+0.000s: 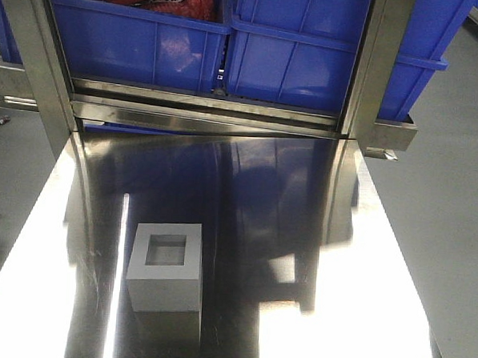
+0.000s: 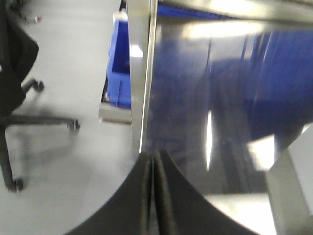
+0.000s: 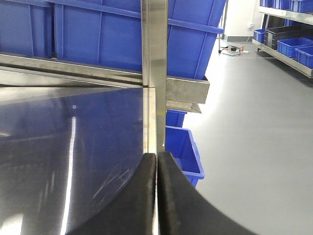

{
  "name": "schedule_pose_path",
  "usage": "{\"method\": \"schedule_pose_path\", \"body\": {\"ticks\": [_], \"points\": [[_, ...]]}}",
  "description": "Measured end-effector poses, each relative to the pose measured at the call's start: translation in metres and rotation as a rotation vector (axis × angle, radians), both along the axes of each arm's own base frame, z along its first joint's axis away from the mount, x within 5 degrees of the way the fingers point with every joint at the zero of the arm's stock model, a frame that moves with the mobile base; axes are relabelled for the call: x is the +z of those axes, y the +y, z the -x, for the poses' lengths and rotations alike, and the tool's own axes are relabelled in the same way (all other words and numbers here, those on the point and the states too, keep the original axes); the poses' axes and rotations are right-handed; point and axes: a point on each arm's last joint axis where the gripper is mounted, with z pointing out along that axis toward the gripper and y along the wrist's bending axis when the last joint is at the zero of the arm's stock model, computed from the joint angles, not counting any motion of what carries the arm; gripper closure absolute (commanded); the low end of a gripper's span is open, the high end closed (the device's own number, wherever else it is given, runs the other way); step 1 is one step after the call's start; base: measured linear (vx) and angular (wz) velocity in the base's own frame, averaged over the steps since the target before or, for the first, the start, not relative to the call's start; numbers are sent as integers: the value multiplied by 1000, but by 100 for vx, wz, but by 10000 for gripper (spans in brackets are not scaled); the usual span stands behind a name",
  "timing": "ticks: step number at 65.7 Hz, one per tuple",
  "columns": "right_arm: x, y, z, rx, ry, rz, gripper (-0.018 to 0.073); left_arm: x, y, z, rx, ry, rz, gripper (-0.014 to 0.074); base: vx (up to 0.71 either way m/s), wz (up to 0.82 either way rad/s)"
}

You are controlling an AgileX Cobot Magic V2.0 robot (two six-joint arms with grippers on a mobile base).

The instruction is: Sort gray base to blue bin

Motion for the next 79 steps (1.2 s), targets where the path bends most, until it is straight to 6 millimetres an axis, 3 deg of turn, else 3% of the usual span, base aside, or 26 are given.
{"method": "schedule_pose_path", "body": {"ticks": [29,61,79], "points": [[0,0,0,0,0,0,568,-4,0,-2,1,34,1,577,0,0],[0,0,0,0,0,0,568,-5,0,-1,2,54,-4,207,0,0],[0,0,0,0,0,0,568,-5,0,-1,2,56,-4,199,0,0]]}}
